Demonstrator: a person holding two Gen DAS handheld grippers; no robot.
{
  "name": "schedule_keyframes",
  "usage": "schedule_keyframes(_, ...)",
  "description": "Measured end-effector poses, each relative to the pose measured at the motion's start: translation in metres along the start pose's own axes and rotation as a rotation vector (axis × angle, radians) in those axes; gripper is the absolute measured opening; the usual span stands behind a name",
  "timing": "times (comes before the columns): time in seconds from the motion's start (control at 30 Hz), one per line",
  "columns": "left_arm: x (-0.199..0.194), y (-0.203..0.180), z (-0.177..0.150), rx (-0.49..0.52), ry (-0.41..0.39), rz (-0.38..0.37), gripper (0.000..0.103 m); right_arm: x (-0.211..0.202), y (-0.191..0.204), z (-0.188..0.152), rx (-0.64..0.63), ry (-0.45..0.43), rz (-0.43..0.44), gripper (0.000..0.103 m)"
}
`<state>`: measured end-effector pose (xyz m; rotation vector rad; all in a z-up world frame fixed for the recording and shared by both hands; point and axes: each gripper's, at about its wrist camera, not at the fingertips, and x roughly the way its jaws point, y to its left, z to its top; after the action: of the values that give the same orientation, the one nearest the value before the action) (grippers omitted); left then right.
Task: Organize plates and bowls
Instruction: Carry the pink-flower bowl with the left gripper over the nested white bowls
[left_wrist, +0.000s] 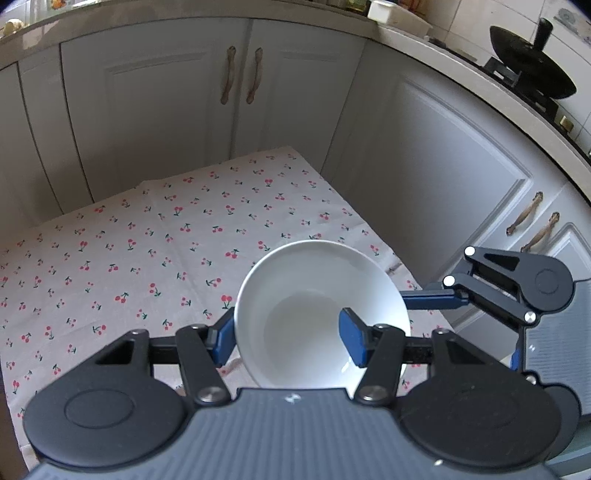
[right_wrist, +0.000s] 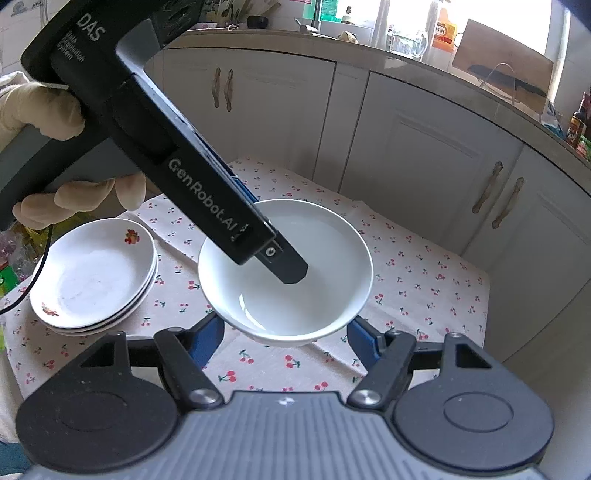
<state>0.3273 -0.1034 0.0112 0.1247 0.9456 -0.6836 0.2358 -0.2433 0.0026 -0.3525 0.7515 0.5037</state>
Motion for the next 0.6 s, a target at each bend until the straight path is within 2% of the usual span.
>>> schedule_keyframes(0.6,-0.039,-0.026,-0.023,-0.007,-0.028,-0.005,0.056,-0.036,0.031,-0.012,0.0,0.007,0.009,0.078)
